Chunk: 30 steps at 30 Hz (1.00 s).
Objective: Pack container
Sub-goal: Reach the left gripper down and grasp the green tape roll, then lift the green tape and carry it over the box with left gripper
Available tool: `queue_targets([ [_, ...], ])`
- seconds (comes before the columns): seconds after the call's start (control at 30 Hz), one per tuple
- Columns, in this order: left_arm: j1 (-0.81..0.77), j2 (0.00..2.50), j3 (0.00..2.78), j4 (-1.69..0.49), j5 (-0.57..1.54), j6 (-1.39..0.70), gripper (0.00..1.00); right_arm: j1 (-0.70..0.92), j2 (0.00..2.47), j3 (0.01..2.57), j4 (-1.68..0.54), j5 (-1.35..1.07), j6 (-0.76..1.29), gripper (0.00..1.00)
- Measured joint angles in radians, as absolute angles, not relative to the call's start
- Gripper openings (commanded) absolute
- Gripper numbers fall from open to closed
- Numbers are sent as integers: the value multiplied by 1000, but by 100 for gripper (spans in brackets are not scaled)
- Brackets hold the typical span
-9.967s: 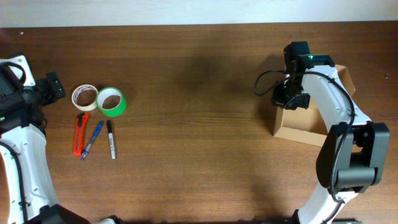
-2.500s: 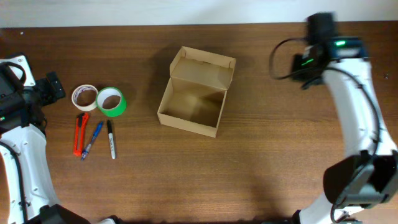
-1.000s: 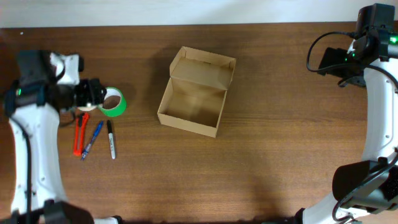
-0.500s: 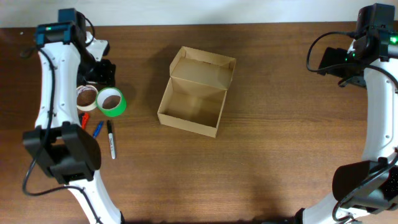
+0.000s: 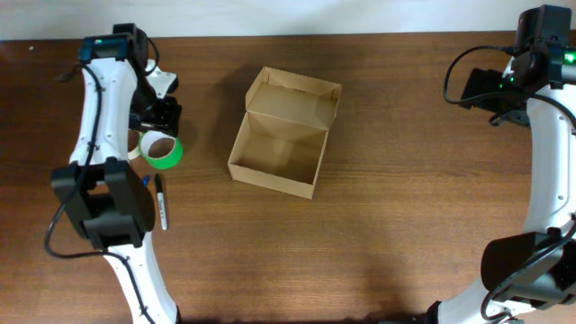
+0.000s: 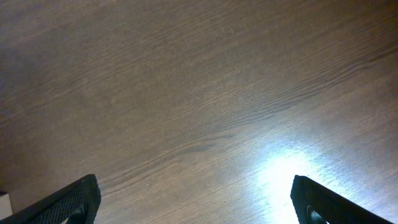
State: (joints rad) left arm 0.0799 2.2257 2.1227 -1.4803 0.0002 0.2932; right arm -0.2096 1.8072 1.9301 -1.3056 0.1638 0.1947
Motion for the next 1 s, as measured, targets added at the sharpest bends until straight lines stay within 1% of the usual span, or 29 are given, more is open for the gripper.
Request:
queue_targets([
  [0.13,58,2273,2123,-1477,-1,294,62,-210,1807,1930,-1306,163,194,99],
  [0.23,50,2302,2122,-1473,-1,294,58,-210,1807,1930,-1306,163,194,99],
  [0.5,49,2326,2075,-1428,-15,296,57,-210,1807,1930,-1306,163,194,99],
  [0.77,49,2328,1995,-1358,-16,296,50,-210,1807,1930,-1306,164,195,99],
  [0.83,49,2328,1973,-1338,-17,296,47,-210,1807,1930,-1306,164,195,100],
  [0.9,49,2329,1953,-1322,-17,296,40,-210,1807,1930,-1306,163,194,99],
  [0.93,49,2329,1946,-1319,-17,297,32,-210,1807,1930,-1306,164,194,100],
  [0.97,49,2329,1941,-1316,-17,299,27,-210,1807,1930,-1305,163,194,99],
  [1.0,49,2329,1936,-1311,-19,301,18,-210,1807,1930,-1306,163,194,99],
])
